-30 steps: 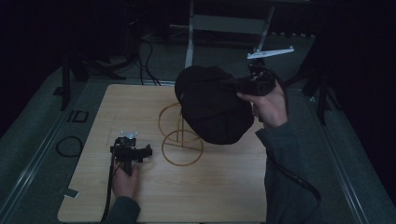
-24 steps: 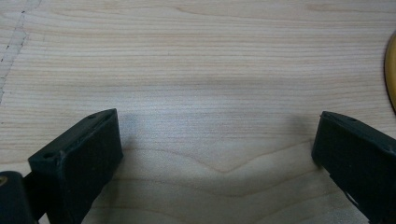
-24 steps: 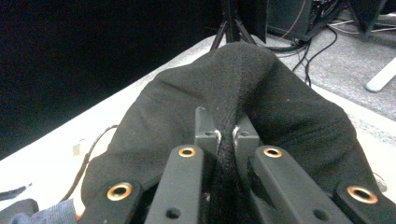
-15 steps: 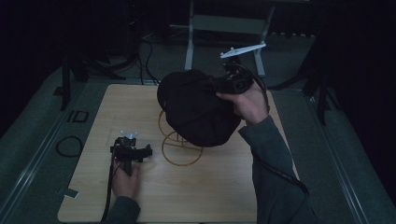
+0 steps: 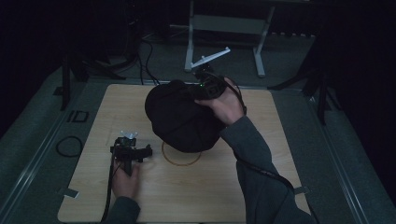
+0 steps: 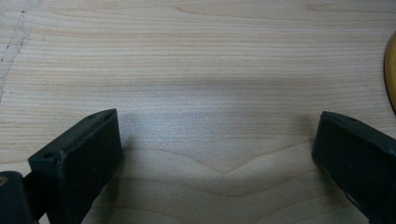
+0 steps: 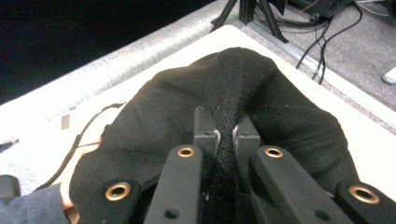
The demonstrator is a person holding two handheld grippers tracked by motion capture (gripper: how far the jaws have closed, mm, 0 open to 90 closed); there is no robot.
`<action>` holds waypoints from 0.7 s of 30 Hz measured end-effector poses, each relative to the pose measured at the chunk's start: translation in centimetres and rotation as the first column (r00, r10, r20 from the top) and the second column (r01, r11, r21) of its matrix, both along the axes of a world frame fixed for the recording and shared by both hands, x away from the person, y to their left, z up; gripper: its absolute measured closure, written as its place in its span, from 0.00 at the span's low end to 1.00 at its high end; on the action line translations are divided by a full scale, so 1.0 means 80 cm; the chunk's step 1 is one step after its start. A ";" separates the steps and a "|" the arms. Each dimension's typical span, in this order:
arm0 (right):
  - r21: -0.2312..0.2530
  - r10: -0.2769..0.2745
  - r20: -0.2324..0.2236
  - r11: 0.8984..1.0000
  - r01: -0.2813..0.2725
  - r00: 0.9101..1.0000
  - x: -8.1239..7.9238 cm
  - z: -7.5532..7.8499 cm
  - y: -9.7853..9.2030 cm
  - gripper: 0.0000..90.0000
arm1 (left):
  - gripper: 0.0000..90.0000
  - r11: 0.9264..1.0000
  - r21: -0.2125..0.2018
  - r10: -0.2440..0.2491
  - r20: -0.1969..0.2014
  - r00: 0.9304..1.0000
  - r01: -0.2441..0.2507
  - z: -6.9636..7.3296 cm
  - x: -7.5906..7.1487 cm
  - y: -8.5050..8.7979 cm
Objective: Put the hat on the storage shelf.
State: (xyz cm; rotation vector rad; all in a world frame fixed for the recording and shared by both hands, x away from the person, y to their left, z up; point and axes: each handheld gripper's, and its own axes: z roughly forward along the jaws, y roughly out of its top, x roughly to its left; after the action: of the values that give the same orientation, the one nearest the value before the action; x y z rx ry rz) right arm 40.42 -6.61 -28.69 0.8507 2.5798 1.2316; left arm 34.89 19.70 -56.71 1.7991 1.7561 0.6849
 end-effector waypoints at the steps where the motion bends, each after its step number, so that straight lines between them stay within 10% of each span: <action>1: -0.007 0.000 -0.001 1.000 0.000 1.000 0.000 -0.002 0.002 0.94 | 0.01 1.000 0.000 0.000 0.000 1.000 0.000 0.000 0.000 0.000; 14: -0.051 -0.002 0.001 0.999 0.002 1.000 0.003 -0.015 0.015 0.87 | 0.01 1.000 0.001 0.001 0.001 1.000 -0.001 0.000 0.000 0.000; 21: -0.057 0.006 0.009 0.998 -0.006 1.000 0.004 -0.022 0.015 0.64 | 0.01 1.000 0.002 0.000 0.001 1.000 0.000 0.000 0.000 0.000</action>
State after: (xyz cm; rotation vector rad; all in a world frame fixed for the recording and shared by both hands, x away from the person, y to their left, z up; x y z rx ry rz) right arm 40.71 -5.41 -30.47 0.8251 2.5990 1.1554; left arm 34.90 19.68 -56.72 1.7999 1.7554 0.6881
